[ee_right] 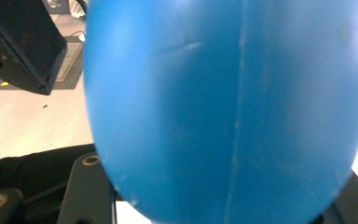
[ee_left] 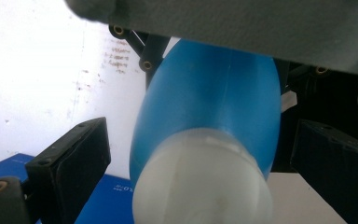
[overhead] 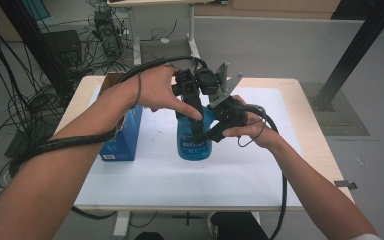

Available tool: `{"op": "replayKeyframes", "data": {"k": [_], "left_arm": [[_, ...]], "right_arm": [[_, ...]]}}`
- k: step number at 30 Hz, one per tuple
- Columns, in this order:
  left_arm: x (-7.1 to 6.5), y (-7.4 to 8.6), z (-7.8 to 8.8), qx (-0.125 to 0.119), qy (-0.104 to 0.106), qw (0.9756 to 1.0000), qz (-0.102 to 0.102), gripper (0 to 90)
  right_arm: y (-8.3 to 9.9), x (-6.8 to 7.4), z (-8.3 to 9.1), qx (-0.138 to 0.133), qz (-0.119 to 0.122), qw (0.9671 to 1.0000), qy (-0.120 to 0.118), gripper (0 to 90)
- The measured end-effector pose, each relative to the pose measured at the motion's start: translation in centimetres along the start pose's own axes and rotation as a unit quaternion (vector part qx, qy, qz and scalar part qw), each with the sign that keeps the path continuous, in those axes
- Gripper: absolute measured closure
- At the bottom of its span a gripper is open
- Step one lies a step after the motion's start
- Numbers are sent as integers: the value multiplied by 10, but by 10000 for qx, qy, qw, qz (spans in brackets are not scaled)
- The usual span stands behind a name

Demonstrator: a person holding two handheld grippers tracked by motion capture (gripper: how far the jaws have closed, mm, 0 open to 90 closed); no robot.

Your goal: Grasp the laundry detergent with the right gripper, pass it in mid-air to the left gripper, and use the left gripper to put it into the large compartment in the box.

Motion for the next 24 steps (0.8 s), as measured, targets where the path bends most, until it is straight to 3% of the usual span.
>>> {"op": "replayKeyframes", "data": {"k": [24], "left_arm": [[-1,1,1,-42,-7,10000,5,52]], "right_arm": [[0,0,1,15,18,10000,18,430]]}}
Point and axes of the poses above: each handheld gripper's, and its own axes: z roughly backward along the jaws, y roughly out of its underside, x roughly to its left, the point moved 1 cm from there along -z, roughly forward along the jaws, and after that the axes turned 4 degrees about y, right-handed, at the moved point
